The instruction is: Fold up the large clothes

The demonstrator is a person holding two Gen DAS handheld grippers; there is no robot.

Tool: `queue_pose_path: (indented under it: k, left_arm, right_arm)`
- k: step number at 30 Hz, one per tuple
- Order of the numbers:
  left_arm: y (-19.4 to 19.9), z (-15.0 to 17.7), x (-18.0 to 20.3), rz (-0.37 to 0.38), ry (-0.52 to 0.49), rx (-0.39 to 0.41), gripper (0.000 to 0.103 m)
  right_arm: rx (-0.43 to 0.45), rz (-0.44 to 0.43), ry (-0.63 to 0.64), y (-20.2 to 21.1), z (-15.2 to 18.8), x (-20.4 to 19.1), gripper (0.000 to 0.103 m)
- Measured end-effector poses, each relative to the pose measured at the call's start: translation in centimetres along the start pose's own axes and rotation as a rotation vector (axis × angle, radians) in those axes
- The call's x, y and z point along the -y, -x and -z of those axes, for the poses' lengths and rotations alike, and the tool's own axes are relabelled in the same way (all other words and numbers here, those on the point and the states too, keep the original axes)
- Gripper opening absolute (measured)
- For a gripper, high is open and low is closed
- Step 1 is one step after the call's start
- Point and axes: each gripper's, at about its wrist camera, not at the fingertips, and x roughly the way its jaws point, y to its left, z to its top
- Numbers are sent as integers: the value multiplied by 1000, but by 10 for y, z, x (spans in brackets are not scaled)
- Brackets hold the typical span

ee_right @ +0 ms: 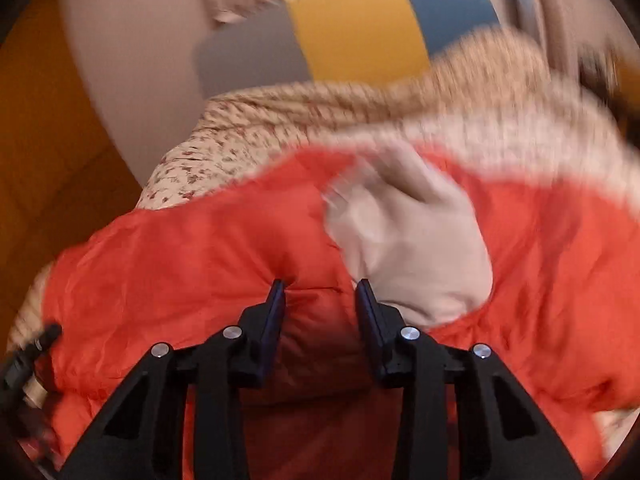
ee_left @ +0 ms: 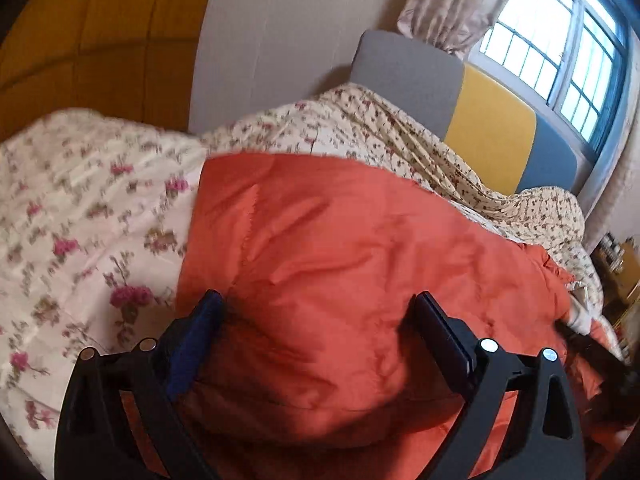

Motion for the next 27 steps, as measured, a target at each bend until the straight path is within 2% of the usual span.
queue_pose_path:
  k: [1,4,6,7,8,10,12,14,18,20,23,25,27]
  left_arm:
    - [-4,0,-4,16,16,-22,95]
    - [-6,3,-4,21,26,-42,96]
    - [-6,3,-4,18,27,-40,96]
    - [-5,3,-4,16,25,-40,96]
    - [-5,4,-4,13,22,-41,98]
    - [-5,4,-1,6,14,-44,100]
    - [-5,5,1,-4,5,-44,100]
    - [-5,5,0,-1,9,-43,99]
    - [-5,4,-1,-3,7,-42,99]
    - [-4,4,-1,-3,8,-42,100]
    - [-5,4,-1,-5,7,-42,100]
    - [-5,5,-1,-5,7,-43,100]
    - [-5,4,-1,-4,7,-42,100]
  right_arm:
    - [-6,-13,-29,-2,0,6,31]
    - [8,28,14,1,3,-2,31]
    - [25,-7,-21,10,3,5,33]
    - [38,-19,-43,14,3,5,40]
    - [57,-27,-65,23,3,8,53]
    - [116,-12,-129,54,10,21,67]
    - [163,15,-203,80,14,39,67]
    - [192,78,-311,102,17,69,67]
    - [234,227,-603,145,36,147,67]
    - [256,266,-718,164,49,177,67]
    - [311,257,-900,192,73,222,65]
    - [356,249,-973,208,83,243,65]
    - [412,285,-1011,226,90,259,67]
